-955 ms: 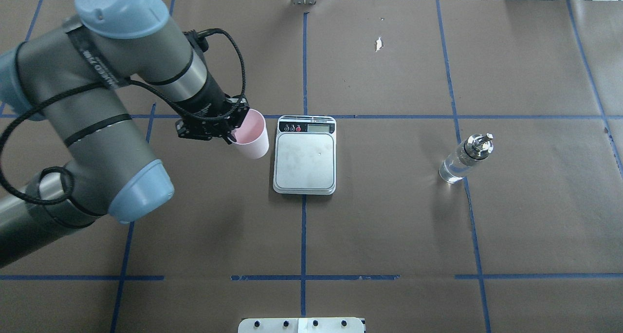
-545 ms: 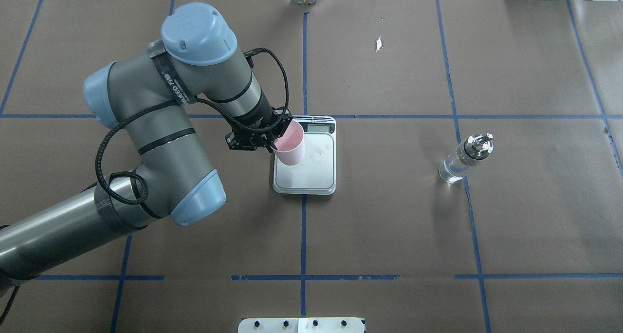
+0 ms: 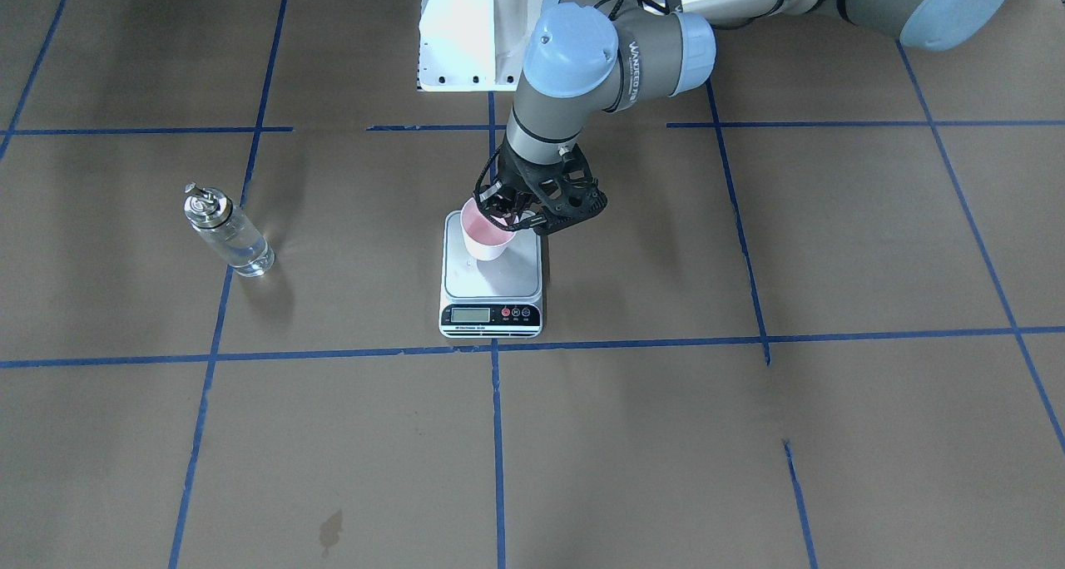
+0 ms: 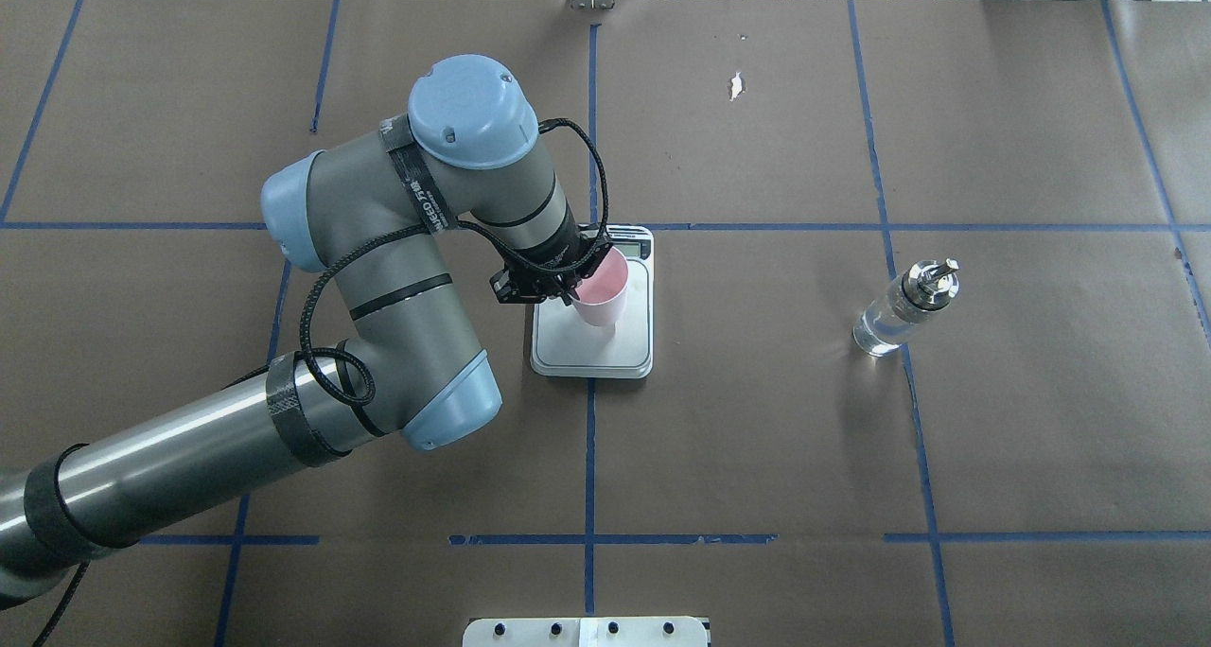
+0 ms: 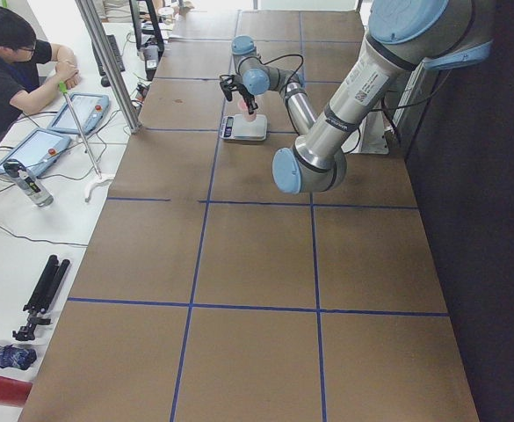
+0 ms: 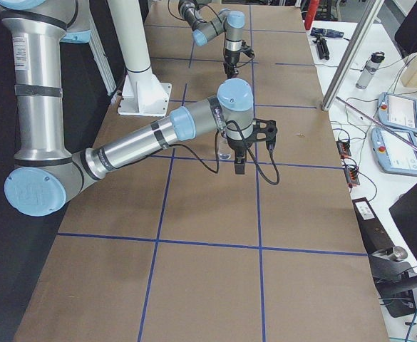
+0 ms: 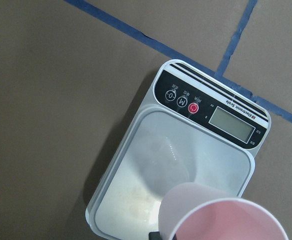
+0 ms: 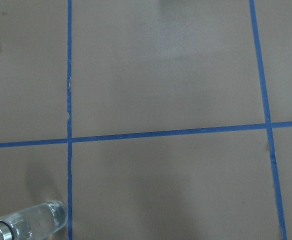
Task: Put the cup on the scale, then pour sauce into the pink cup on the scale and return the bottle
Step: 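Lift the pink cup with the left gripper and lower it onto the scale, then open the left gripper and withdraw it while the right gripper approaches the bottle, then close the right gripper around the glass sauce bottle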
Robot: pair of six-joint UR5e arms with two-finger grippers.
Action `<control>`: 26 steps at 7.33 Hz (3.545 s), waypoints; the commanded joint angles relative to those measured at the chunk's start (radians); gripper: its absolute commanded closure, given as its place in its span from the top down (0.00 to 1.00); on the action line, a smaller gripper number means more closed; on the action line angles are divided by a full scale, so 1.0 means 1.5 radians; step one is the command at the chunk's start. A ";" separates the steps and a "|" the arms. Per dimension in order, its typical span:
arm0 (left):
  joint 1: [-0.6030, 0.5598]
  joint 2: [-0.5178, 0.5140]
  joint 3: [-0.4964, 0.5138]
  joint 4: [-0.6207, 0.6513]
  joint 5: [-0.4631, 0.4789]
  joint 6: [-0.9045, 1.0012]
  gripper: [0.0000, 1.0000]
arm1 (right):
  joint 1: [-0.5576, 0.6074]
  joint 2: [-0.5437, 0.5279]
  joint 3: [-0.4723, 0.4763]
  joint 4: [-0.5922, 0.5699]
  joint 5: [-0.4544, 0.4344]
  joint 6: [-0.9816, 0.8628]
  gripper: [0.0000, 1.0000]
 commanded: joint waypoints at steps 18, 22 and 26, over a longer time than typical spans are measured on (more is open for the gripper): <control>-0.263 0.223 -0.343 0.257 -0.027 0.597 1.00 | -0.560 -0.068 0.266 0.118 -0.427 0.511 1.00; -0.305 0.267 -0.337 0.250 -0.030 0.718 1.00 | -0.744 -0.235 0.158 0.491 -0.724 0.547 1.00; -0.310 0.272 -0.332 0.247 -0.030 0.736 1.00 | -0.849 -0.231 0.034 0.620 -0.989 0.556 1.00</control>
